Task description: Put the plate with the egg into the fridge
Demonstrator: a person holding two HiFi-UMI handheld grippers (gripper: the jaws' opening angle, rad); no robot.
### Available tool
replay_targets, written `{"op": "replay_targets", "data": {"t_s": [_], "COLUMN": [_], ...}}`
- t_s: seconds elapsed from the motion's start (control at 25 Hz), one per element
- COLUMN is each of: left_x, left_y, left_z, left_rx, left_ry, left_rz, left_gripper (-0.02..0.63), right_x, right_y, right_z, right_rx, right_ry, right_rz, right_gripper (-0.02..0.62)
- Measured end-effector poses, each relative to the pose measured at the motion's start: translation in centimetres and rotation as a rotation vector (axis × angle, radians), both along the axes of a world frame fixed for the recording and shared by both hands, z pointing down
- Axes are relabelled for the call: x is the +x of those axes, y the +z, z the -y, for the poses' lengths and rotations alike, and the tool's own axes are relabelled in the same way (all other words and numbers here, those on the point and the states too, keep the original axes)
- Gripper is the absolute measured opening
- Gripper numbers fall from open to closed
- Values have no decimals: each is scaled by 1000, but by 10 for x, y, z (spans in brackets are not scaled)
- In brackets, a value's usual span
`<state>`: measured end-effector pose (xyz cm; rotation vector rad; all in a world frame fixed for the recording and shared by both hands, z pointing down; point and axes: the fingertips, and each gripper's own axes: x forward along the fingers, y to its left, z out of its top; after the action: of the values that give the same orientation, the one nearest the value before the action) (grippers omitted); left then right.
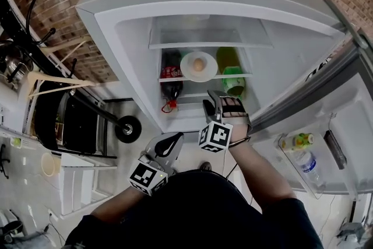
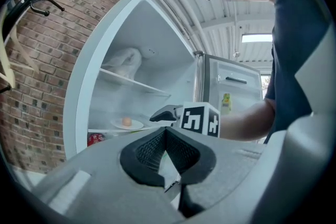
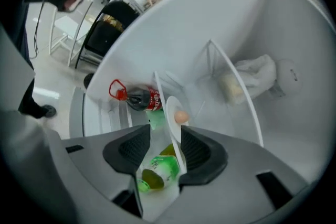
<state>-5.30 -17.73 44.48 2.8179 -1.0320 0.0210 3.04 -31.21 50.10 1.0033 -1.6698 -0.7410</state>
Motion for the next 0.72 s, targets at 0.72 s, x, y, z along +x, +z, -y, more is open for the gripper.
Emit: {"op": "replay_targets", "data": {"t_s": [0.72], "left_x": [28], "left_y": [-13], "left_z": [-9], "left_rx": [17], "left_ry": [54], "left_rz": [1], "left_gripper": [5], "right_x": [-23], "right_y": [-63], "right_z": [-131], "right_rx": [-171], "right_ry": [-162], "right_rz": [1043], "right_gripper": [11]}}
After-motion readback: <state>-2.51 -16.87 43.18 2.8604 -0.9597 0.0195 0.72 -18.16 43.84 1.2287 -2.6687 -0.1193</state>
